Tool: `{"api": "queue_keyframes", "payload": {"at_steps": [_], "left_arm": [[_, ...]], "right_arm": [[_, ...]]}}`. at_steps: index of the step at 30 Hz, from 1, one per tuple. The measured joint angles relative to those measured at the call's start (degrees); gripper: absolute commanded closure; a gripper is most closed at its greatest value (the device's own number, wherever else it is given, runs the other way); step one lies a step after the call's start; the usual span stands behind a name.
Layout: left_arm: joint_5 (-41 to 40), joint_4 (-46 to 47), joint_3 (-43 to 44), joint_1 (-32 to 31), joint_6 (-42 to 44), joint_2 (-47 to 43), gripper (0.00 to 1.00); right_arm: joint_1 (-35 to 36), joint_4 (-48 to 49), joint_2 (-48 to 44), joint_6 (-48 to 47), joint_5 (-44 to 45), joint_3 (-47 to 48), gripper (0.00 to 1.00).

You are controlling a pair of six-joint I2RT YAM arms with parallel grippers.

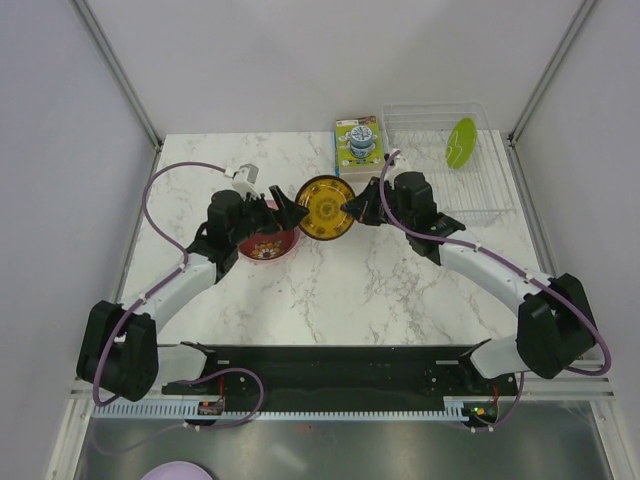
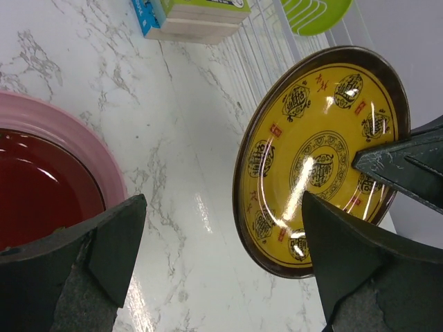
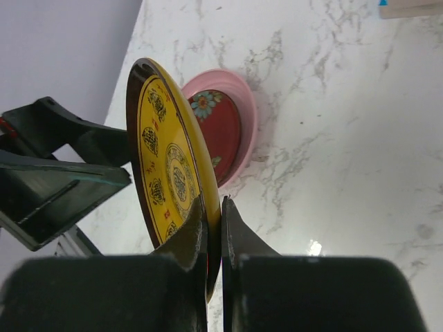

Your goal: Unload the plates from the dish rack

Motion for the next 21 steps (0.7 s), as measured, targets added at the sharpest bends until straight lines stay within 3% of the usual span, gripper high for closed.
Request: {"api": "queue_keyframes", "payload": {"at_steps": [2,5,8,9,11,12,13,15,16,17,21], "left_arm": [[0.48,1.09,-0.85,-0.15,-0.90,0.28,0.05],[0.92,2.78,-2.10,-0.37,-1.88,0.52,0.18],[1.55,4.37,-2.71,-0.52,-2.91,0.55,0.48],[1.86,4.87,-2.71,-0.52,-3.23,0.55,0.62],[2.34,5.68,-2.71,-0.72,-3.91,0.55,0.77],[2.40,5.99,-2.71,-0.90,-3.98,0.50,0.95],[2.34,5.88,-2.71,-0.87,-4.37,0.42,0.98],[3.72,6.88,-2.62,-0.72,-6.60,-0.04,0.98],[3.06,7.13,-2.43,-0.96,-6.19,-0.66,0.98],[1.64,6.32,-2.38,-1.36,-5.38,-1.25,0.98],[-1.31,2.71,-2.38,-0.90,-4.37,-1.68,0.98]], "right_arm": [[0.46,2.56,0.79,1.79,-1.77,-0.15,1.00],[0.76,6.78,1.64,4.85,-4.15,-1.20,1.00],[0.81,10.43,1.86,7.69,-5.99,-3.56,1.00],[0.79,11.52,1.97,8.72,-6.49,-4.55,1.00],[0.76,12.76,2.05,9.92,-7.08,-5.75,0.91],[0.79,12.87,2.19,10.45,-7.28,-6.14,0.81],[0.61,13.14,2.27,10.95,-7.50,-6.51,0.59],[0.04,13.20,2.62,12.11,-7.87,-6.64,0.44],[0.07,13.09,3.02,12.26,-8.13,-6.67,0.29],[0.17,13.22,3.15,12.44,-8.70,-6.64,0.24],[0.85,12.81,3.17,11.41,-9.29,-6.01,0.21]]}}
